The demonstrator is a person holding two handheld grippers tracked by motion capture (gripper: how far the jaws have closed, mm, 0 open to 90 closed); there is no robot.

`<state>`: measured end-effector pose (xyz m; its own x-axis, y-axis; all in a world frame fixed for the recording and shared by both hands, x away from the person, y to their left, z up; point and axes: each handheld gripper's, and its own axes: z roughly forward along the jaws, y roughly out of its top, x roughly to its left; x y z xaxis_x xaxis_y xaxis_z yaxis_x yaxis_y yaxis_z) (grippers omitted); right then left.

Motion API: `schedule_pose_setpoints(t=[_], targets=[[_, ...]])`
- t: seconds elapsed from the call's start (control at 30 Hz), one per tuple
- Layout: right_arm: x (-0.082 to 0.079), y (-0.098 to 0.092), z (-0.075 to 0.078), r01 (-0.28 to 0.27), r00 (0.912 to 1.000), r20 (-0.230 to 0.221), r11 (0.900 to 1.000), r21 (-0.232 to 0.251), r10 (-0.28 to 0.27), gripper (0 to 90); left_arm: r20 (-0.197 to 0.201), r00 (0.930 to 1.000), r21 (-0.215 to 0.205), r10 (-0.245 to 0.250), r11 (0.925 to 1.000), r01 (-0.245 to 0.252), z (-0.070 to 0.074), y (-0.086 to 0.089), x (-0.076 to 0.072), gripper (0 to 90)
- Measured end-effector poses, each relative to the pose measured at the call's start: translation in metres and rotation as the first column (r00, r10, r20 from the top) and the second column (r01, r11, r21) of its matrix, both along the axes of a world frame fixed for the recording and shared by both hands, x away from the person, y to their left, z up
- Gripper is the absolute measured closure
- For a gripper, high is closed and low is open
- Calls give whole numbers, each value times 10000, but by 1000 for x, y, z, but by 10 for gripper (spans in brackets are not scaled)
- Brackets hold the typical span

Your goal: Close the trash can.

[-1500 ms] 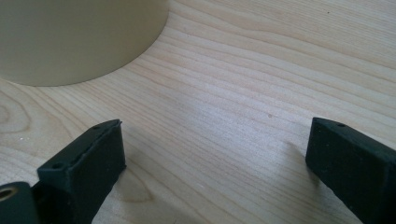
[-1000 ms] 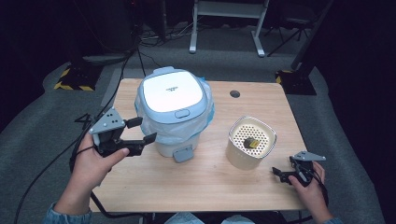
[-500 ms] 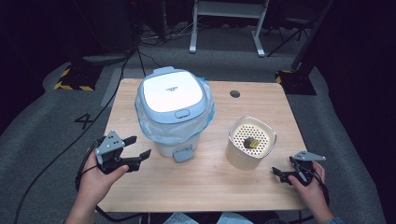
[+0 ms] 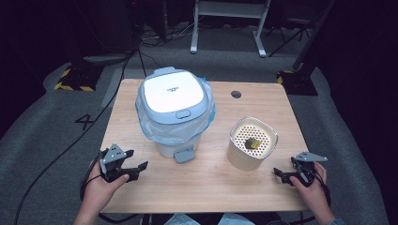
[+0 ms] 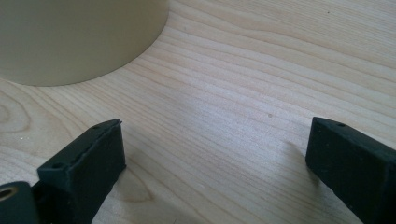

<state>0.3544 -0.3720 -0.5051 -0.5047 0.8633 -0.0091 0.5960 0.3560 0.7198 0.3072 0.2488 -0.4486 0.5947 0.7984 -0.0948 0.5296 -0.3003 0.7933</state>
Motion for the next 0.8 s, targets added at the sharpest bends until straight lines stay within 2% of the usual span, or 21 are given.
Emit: schedule_pose_setpoints(t=[0.17,0.27,0.4,0.6,0.73,0.8], targets=[[0,0,0,2,10000,0,10000,2,-2,47,-512,9986,331,117,9994,-101,-18,2,3,276],[0,0,0,2,10000,-1,10000,2,-2,47,-1073,9939,680,248,9975,-176,-28,1,4,274],[0,0,0,-2,10000,2,10000,3,2,47,-1487,9884,1055,291,9943,-134,-36,-2,5,266],[0,0,0,-1,10000,-2,10000,5,1,47,-1676,9854,1529,298,9882,-39,-46,-7,5,261],[0,0,0,-3,10000,-1,10000,6,3,47,-1401,9892,1697,433,9853,-191,-49,-12,6,248],[0,0,0,-1,10000,0,10000,6,1,47,-1110,9927,1710,463,9849,-268,-52,-14,7,236]])
